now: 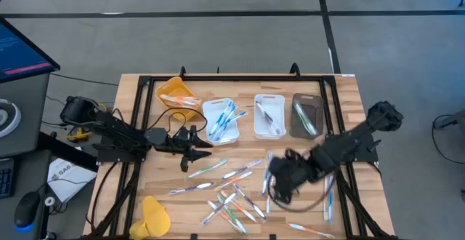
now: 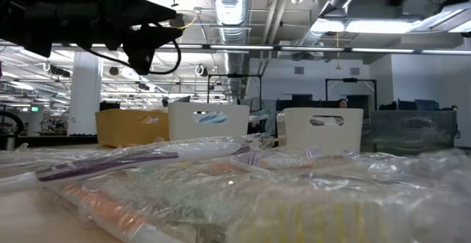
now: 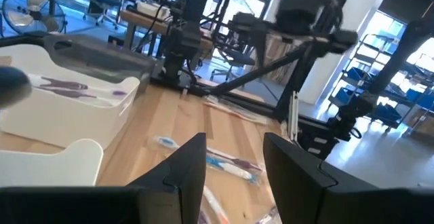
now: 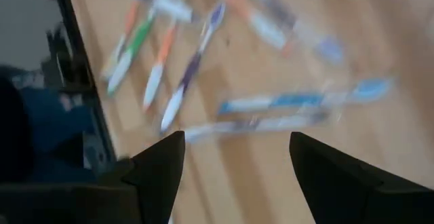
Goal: Pick & Place Toothbrushes
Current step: Put the orange toothbrush into the orange bin
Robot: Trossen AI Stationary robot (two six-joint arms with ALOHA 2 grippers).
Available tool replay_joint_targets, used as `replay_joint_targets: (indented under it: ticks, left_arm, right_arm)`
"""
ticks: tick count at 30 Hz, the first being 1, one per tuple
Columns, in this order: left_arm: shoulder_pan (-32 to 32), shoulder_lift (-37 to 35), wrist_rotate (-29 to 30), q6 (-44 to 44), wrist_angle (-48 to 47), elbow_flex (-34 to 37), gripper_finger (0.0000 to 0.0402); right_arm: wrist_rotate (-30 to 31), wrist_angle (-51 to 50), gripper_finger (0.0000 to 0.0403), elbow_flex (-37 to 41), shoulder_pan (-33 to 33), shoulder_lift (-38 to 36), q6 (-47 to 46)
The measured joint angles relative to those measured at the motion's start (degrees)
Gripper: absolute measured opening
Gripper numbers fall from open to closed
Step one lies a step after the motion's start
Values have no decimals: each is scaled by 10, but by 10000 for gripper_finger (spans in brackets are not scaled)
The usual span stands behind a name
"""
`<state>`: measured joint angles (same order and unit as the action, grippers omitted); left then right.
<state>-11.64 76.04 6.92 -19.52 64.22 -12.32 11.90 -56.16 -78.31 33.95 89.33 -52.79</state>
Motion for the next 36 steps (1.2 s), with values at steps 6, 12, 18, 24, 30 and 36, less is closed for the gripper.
replay_joint_targets:
  ticks: [6,12,18,24,30,36]
  left_arm:
    - [0,39,0,9,44,-1,140]
    - [0,59,-1,19,82,-1,140]
    - [-8,60,-3,73,87,-1,140]
    - [-9,60,-3,109,94,-1,140]
    - [-9,60,-3,122,100,-2,140]
    - [-9,60,-3,117,101,-2,140]
  right_arm:
    - [22,-8,260,2,91,12,-113]
    - [36,-24,260,3,149,22,-161]
    - [40,-20,260,2,182,64,-142]
    - [15,-17,260,-24,189,143,-133]
    - [-49,-25,260,-110,190,224,-150]
    - [-96,-39,260,-150,207,273,-195]
